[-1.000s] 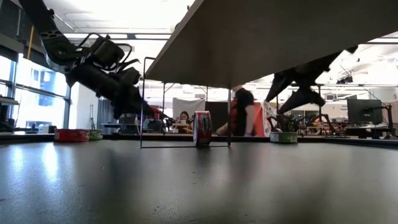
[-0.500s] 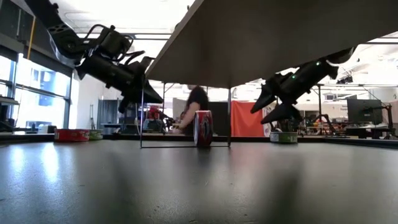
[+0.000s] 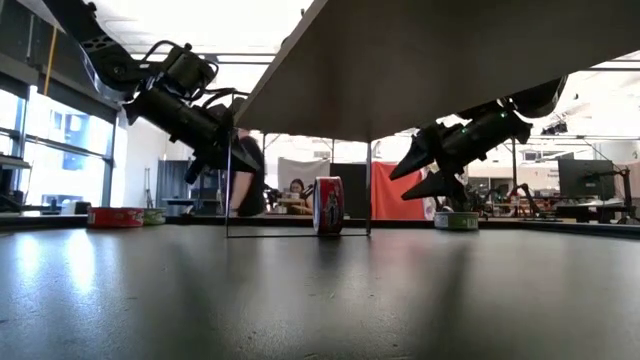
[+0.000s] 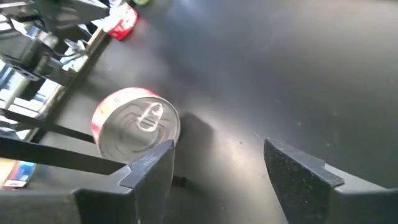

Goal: Stack canned seafood by type on shelf
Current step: Put the red tuna can on the shelf

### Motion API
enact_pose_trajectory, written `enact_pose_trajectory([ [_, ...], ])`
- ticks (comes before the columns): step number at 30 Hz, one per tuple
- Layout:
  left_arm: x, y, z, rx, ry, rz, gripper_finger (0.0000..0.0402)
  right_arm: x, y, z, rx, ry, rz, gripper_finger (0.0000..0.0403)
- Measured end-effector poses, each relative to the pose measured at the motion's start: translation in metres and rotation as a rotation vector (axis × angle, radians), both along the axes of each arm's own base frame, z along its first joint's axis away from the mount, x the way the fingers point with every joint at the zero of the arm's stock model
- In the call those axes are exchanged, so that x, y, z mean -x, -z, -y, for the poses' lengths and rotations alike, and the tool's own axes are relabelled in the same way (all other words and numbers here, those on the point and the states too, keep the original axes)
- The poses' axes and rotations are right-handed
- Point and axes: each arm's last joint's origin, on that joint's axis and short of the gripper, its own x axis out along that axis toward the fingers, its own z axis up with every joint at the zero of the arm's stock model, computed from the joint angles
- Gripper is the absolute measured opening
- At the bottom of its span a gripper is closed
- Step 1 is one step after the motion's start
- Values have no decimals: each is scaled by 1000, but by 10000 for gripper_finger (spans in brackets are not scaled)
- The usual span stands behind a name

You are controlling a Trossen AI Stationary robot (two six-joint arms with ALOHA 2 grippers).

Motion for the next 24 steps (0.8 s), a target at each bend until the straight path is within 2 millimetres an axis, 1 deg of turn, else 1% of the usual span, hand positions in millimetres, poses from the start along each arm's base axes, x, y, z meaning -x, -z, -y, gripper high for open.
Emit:
enact_pose_trajectory([
  [3, 3, 0, -5, 28, -53, 9, 0, -3, -5, 1, -16, 1, 68, 240],
  [6, 11, 0, -15, 71, -133, 34, 0, -6, -14, 3, -51, 35, 169, 240],
  [9, 17, -1, -23, 100, -131, 67, 0, -12, -26, 8, -94, 66, 240, 240],
  [12, 22, -3, -28, 95, -51, 94, 0, -23, -45, 14, -99, 68, 286, 240],
  [16, 23, -9, -31, 48, 113, 160, 0, -42, -74, 20, -102, 51, 284, 240],
  [21, 26, -17, -29, -3, 313, 213, 1, -64, -116, 19, -48, 50, 206, 240],
  [24, 27, -24, -24, -51, 423, 242, 7, -74, -139, 14, -23, 102, 140, 240],
])
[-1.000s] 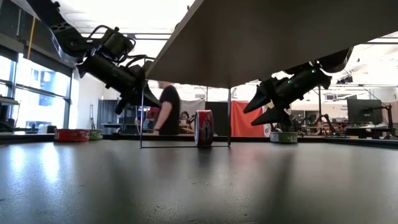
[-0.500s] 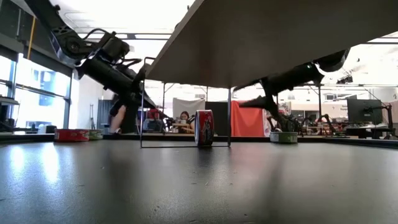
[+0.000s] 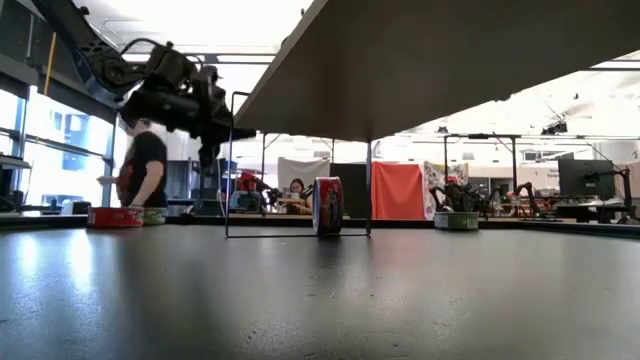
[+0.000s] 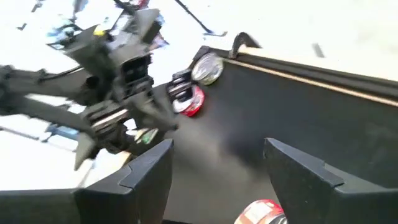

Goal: Stack canned seafood by type on shelf
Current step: Put the red tuna can on the shelf

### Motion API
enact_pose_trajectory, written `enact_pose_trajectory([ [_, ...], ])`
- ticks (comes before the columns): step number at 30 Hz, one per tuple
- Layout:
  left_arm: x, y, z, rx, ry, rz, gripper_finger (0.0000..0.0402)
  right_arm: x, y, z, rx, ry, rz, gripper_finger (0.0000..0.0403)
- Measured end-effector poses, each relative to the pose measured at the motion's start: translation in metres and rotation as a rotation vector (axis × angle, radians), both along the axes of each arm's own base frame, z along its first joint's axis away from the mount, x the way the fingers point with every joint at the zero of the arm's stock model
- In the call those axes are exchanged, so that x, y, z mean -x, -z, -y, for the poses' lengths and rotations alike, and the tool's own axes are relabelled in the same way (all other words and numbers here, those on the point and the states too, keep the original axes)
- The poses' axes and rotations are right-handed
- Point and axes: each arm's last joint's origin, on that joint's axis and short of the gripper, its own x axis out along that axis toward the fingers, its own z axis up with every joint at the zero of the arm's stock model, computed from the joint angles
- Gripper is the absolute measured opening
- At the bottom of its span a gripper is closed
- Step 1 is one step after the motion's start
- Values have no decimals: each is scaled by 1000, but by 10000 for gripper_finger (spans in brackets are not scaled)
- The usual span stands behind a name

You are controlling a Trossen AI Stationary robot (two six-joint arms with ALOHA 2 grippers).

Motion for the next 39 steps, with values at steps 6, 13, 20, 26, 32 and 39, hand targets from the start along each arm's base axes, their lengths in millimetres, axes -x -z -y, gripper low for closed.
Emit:
enact_pose_trajectory([
  [6, 3, -14, 9, -121, 116, 50, 25, -3, -32, -2, -61, 185, -53, 240],
  [13, 7, -6, 15, -182, 172, -29, 54, -8, -37, -6, -251, 283, 9, 240],
  [20, 8, -2, 15, -220, 149, -74, 111, -40, 1, -4, -407, 236, -45, 240],
  [26, 8, -3, 12, -228, 58, -97, 173, -86, 8, 15, -420, 137, -370, 240],
  [32, 8, -3, 11, -194, 31, -103, 216, -115, 10, 23, -438, 88, -766, 240],
  [39, 8, -2, 10, -191, -1, -121, 227, -145, 38, 11, -498, 42, -853, 240],
])
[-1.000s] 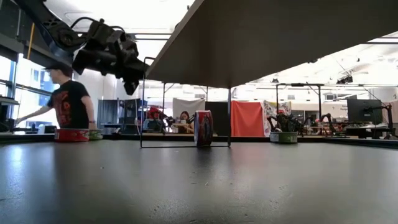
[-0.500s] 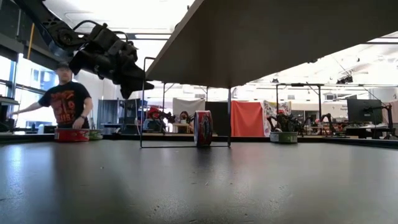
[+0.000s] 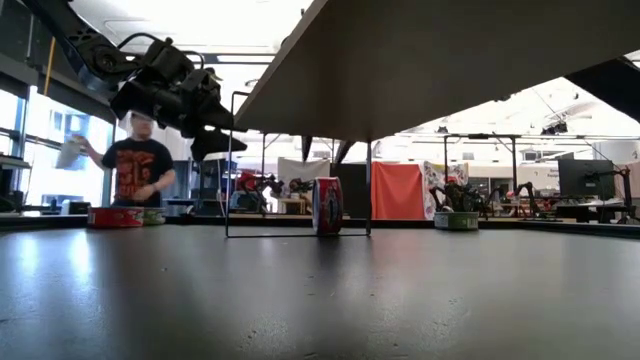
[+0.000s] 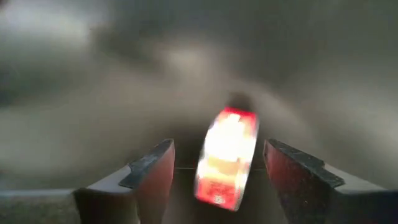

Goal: Stack canned seafood by type on shelf
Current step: Put the red tuna can on the shelf

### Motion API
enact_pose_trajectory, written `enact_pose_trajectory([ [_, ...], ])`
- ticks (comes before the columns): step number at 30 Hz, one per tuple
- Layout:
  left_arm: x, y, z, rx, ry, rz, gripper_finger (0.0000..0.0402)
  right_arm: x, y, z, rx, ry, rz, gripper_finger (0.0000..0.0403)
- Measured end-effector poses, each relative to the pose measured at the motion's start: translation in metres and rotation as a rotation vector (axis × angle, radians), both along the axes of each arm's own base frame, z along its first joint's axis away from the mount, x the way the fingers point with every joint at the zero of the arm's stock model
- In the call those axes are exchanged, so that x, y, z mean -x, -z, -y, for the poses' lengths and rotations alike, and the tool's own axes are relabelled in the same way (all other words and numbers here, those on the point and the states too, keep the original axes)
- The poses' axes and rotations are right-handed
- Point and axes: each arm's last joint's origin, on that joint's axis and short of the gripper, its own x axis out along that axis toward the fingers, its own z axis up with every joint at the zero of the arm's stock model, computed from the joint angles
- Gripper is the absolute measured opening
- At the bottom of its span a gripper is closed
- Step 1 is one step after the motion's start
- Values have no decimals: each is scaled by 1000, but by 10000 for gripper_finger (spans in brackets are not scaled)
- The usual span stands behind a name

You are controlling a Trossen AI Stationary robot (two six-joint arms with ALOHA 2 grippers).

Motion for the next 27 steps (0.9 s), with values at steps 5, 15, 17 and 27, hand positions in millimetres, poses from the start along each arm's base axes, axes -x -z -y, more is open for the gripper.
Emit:
enact_pose_trajectory([
  [5, 0, 1, 0, 21, -4, -12, 228, -4, 21, -19, -1, 25, -92, 240],
  [15, 0, 2, 1, 17, 2, -20, 228, -17, 35, -43, 57, 19, -133, 240],
  [17, 1, 3, 1, 20, 3, -23, 228, -20, 43, -44, 77, 23, -149, 240],
  [27, 1, 3, 1, 8, 11, -27, 228, -19, 44, -38, 138, 44, -163, 121],
])
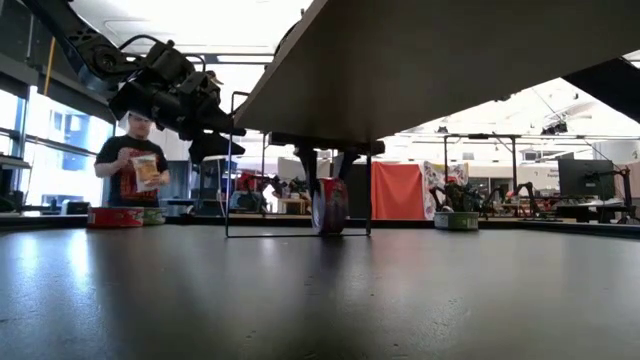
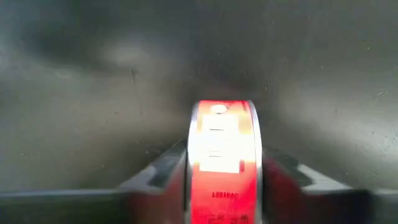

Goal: Stack canned seafood by type on shelf
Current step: Put the red tuna can on the shelf

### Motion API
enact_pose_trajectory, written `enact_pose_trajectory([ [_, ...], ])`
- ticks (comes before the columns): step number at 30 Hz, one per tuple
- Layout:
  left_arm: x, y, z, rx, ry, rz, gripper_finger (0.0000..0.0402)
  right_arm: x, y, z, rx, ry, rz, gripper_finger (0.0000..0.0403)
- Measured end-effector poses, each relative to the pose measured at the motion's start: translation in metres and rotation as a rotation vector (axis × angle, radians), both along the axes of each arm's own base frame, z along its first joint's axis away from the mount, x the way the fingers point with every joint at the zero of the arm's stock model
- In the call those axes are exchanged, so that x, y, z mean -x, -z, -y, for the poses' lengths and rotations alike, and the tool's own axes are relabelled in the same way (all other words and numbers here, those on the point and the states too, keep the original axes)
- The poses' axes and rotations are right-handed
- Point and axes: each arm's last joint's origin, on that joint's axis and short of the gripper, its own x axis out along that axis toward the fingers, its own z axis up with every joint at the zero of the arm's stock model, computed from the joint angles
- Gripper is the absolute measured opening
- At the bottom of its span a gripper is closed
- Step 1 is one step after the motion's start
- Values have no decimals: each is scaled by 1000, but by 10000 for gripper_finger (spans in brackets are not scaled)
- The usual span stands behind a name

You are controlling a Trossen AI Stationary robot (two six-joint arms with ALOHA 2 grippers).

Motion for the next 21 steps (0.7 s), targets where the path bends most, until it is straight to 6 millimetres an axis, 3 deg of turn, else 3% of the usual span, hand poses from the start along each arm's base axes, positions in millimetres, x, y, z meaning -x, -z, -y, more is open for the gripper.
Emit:
enact_pose_trajectory([
  [8, 0, 1, 0, 6, 0, -6, 227, 5, -11, 10, 21, -25, 28, 113],
  [15, 0, 1, 0, 18, -3, -4, 227, 37, -83, 20, 202, -38, 35, 113],
  [21, -1, -2, 2, 127, 27, 44, 227, 76, -138, 10, 338, -78, -9, 113],
])
